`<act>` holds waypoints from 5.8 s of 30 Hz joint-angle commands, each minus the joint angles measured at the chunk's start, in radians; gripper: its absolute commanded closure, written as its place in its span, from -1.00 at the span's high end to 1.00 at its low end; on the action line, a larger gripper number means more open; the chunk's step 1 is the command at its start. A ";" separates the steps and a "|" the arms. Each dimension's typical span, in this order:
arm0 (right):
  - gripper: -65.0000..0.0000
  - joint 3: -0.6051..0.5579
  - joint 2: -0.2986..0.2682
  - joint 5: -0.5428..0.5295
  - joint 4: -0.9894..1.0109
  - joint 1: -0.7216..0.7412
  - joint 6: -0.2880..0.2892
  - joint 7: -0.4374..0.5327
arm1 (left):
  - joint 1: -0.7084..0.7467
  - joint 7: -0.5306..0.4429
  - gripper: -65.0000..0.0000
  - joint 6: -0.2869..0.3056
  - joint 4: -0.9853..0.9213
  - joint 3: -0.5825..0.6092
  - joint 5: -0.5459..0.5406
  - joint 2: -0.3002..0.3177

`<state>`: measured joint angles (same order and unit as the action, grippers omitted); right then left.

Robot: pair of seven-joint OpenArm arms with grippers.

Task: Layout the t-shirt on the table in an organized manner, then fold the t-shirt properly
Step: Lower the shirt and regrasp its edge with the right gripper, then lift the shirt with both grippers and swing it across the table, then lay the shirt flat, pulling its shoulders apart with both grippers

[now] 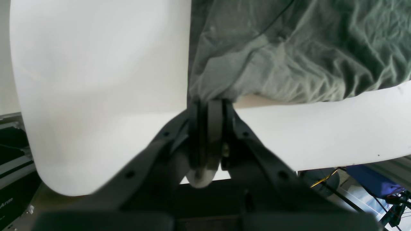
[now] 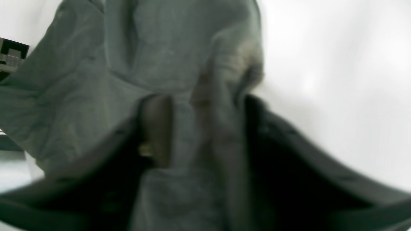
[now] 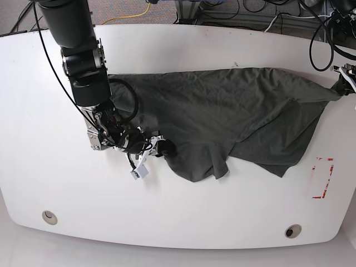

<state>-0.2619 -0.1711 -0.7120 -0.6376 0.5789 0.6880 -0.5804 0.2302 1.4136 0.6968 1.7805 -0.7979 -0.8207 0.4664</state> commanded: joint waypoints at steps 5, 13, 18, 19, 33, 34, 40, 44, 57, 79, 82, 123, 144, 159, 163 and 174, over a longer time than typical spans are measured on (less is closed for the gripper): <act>-0.98 0.003 -0.005 -0.019 -0.011 0.037 0.010 0.033 | -0.007 -0.017 -0.95 0.001 0.015 -0.001 -0.010 0.021; -1.00 0.011 -0.041 -0.028 -0.144 0.029 0.008 -0.029 | -0.024 -0.017 -0.95 0.001 0.015 0.036 -0.009 0.021; -1.00 0.077 -0.094 -0.079 -0.348 -0.015 -0.014 -0.145 | -0.119 -0.017 -0.95 0.001 0.015 0.054 -0.004 0.024; -1.00 0.102 -0.106 -0.090 -0.387 -0.027 -0.029 -0.163 | -0.139 -0.017 -0.95 0.001 0.015 0.064 -0.004 0.025; -0.99 0.411 -0.269 -0.137 -0.812 -0.075 -0.084 -0.456 | -0.536 -0.017 -0.95 0.001 0.015 0.171 -0.004 0.048; -0.99 0.416 -0.287 -0.137 -0.822 -0.063 -0.083 -0.458 | -0.573 -0.017 -0.95 0.001 0.015 0.182 -0.002 0.048; -0.99 0.418 -0.396 -0.180 -0.825 0.010 -0.083 -0.458 | -0.791 -0.017 -0.95 0.001 0.012 0.268 -0.001 0.048; -0.99 0.418 -0.443 -0.191 -0.810 0.082 -0.083 -0.458 | -0.935 -0.017 -0.95 0.001 0.009 0.348 0.004 0.042; -0.98 0.313 -0.517 -0.189 -0.588 0.454 -0.083 -0.458 | -1.313 -0.017 -0.95 0.001 -0.092 0.532 0.205 -0.080; -0.98 0.272 -0.614 -0.222 -0.591 0.582 -0.055 -0.576 | -1.466 -0.017 -0.95 0.001 -0.291 0.533 0.202 -0.114; -0.98 0.273 -0.641 -0.286 -0.591 0.493 -0.034 -0.576 | -1.377 -0.017 -0.95 0.001 -0.291 0.529 0.202 -0.113; -0.99 0.700 -0.440 -0.430 -1.091 -0.776 -0.035 -0.574 | -0.130 -0.017 -0.95 0.001 0.045 0.133 0.010 -0.122; -0.98 0.798 -0.359 -0.225 -1.091 -0.954 -0.026 -0.574 | 0.050 -0.017 -0.95 0.001 0.038 0.127 0.016 -0.022; -0.77 0.803 -0.305 -0.183 -1.094 -1.006 -0.034 -0.574 | 0.076 -0.017 -0.95 0.001 0.037 0.127 0.016 -0.001; -0.11 0.820 -0.292 -0.182 -1.097 -1.015 -0.035 -0.574 | 0.080 -0.017 -0.86 0.001 0.038 0.130 0.016 0.013; 0.84 0.904 -0.288 -0.183 -1.194 -1.068 -0.035 -0.582 | 0.125 -0.017 -0.21 0.001 0.040 0.127 0.016 0.048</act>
<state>0.6197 -0.4416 -0.8783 -1.7988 -0.4881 0.6537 -1.1751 0.3527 1.4075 0.6971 1.8057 -0.6613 -0.7975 0.4870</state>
